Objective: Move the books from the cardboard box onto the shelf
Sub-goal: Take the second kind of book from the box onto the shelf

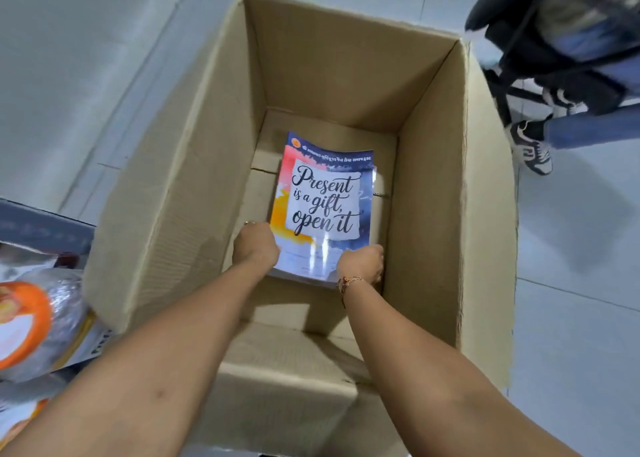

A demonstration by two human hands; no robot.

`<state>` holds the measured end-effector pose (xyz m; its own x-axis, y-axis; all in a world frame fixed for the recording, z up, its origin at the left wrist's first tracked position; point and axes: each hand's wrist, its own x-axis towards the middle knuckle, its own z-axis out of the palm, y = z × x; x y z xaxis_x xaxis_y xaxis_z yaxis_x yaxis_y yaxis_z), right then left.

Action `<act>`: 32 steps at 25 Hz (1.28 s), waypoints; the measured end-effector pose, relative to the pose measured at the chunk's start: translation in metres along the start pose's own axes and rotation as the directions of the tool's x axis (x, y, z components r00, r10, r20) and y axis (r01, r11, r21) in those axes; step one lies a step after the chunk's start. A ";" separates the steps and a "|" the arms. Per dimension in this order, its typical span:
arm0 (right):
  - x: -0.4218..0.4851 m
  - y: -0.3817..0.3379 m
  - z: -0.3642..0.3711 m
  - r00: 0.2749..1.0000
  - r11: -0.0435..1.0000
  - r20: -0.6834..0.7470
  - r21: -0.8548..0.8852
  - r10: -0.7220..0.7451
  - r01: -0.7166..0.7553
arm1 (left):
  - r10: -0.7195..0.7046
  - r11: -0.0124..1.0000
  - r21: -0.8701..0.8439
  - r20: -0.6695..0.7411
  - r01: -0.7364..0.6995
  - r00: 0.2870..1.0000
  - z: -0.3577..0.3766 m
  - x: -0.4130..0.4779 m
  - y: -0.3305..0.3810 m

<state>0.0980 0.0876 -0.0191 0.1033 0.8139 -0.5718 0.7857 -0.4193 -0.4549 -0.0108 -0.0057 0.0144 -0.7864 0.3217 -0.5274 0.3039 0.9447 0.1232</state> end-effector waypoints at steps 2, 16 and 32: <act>-0.024 -0.016 -0.019 0.996 0.990 -0.031 0.106 -0.088 0.091 | 0.036 0.995 -0.089 -0.096 -0.045 0.995 -0.026 -0.027 -0.006; -0.432 -0.174 -0.129 0.136 -0.330 -0.671 0.518 -0.729 0.789 | -0.283 0.944 -0.250 -0.950 -0.218 -0.136 -0.295 -0.355 -0.187; -0.617 -0.240 -0.147 -0.508 -0.549 -0.216 0.424 -0.834 0.720 | -0.405 0.731 -0.427 -0.899 0.532 -0.164 -0.412 -0.442 -0.300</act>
<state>-0.0645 -0.2549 0.5438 -0.5755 0.0234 0.8175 -0.6155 0.6458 -0.4518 0.0241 -0.4056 0.5567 -0.4778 -0.3787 0.7926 -0.4257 0.8891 0.1682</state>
